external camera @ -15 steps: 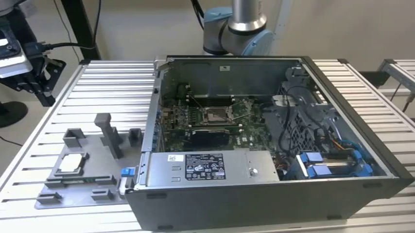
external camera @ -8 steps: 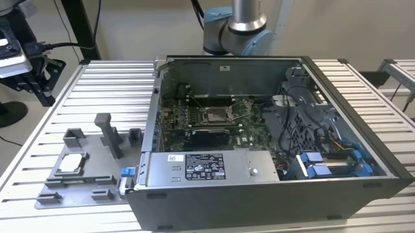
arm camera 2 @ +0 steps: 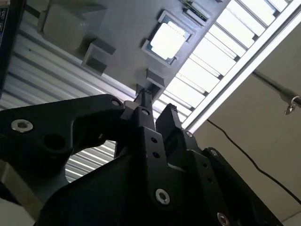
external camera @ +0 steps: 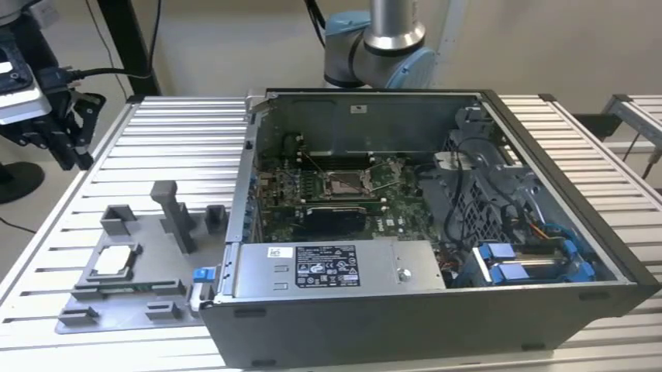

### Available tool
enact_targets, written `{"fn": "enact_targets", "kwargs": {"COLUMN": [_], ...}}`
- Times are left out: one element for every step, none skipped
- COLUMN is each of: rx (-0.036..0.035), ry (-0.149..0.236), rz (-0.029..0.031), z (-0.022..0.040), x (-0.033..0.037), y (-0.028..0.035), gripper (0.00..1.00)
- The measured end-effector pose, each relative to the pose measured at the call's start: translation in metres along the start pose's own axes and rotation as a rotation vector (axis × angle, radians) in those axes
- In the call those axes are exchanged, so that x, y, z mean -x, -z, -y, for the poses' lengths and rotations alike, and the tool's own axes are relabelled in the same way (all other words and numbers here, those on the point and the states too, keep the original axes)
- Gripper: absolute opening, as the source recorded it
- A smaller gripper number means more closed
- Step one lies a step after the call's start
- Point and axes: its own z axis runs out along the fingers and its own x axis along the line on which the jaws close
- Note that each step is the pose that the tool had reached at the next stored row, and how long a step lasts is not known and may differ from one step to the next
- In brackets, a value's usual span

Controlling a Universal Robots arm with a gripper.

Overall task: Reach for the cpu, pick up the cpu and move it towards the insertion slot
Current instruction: 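Reach for the cpu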

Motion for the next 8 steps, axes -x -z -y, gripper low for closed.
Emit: {"fn": "enact_targets", "kwargs": {"rx": [0.0, 0.0, 0.0, 0.0, 0.0, 0.0001, 0.0001, 0.0], "ry": [0.0, 0.0, 0.0, 0.0, 0.0, 0.0, 0.0, 0.0], "rz": [0.0, 0.0, 0.0, -0.0001, 0.0, 0.0001, 0.0001, 0.0], "z": [0.0, 0.0, 0.0, 0.0, 0.0, 0.0, 0.0, 0.0001], "x": [-0.0002, -0.0003, -0.0003, -0.0004, -0.0004, -0.0003, -0.0004, -0.0004], "y": [0.0, 0.0, 0.0, -0.0001, -0.0005, -0.0011, -0.0018, -0.0025], "gripper": [1.0, 1.0, 1.0, 1.0, 1.0, 1.0, 1.0, 1.0]}}
